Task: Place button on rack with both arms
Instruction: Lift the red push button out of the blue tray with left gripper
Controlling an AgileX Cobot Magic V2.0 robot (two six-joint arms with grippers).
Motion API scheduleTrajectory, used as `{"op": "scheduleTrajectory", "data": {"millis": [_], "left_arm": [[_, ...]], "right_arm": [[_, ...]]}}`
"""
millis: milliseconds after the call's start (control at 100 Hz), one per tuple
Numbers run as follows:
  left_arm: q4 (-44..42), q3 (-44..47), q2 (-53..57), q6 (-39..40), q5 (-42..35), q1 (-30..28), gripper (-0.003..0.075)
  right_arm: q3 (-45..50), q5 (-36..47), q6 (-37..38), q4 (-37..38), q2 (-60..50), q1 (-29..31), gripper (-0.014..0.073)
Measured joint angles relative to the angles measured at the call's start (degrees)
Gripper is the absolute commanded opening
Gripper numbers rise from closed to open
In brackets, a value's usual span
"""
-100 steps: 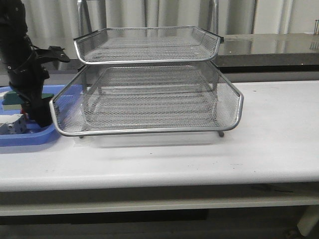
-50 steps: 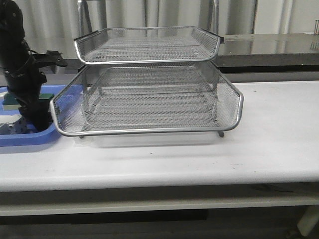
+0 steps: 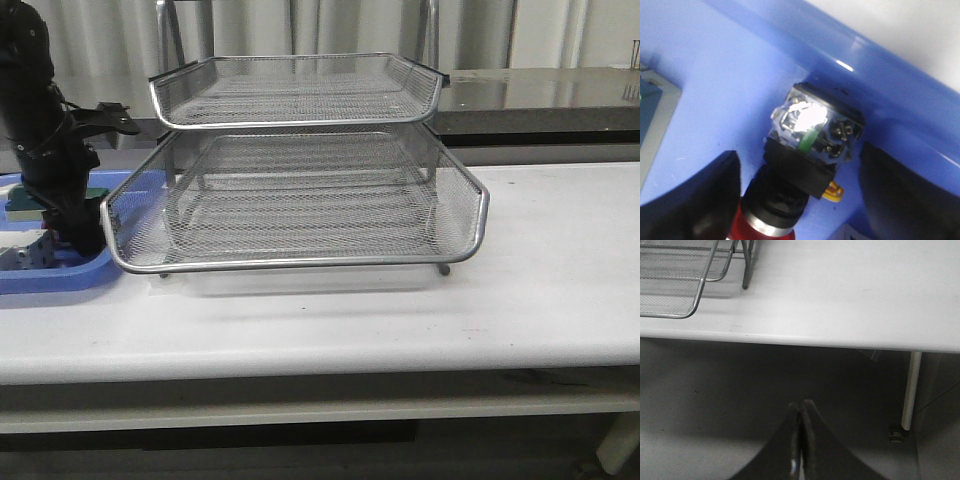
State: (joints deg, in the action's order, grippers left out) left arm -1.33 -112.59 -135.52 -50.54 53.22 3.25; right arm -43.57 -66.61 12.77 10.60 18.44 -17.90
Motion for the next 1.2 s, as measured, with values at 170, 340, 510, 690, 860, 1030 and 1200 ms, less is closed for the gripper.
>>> {"op": "scheduleTrajectory", "data": {"millis": [170,340,510,690,860,1030,1200], "left_arm": [[0.00,0.00,-0.12,0.00,-0.17,0.00,0.0169],[0.00,0.00,-0.12,0.00,-0.25,0.00,0.0057],[0.00,0.00,-0.01,0.00,-0.25,0.00,0.0033],[0.00,-0.40,1.47,0.46,0.61,0.00,0.0033],[0.00,-3.32,4.80,2.32,2.25,0.00,0.0033],[0.00,-4.54,7.86,2.90,5.19,0.00,0.0033],[0.00,-4.54,10.45,3.00,10.03,-0.04,0.0033]], "right_arm": [[0.00,0.00,0.00,0.00,0.00,0.00,-0.0070],[0.00,0.00,0.00,0.00,0.00,0.00,-0.0070],[0.00,0.00,0.00,0.00,0.00,0.00,-0.0070],[0.00,0.00,0.00,0.00,0.00,0.00,-0.0070],[0.00,0.00,0.00,0.00,0.00,0.00,-0.0070],[0.00,0.00,0.00,0.00,0.00,0.00,-0.0070],[0.00,0.00,0.00,0.00,0.00,0.00,-0.0070]]}}
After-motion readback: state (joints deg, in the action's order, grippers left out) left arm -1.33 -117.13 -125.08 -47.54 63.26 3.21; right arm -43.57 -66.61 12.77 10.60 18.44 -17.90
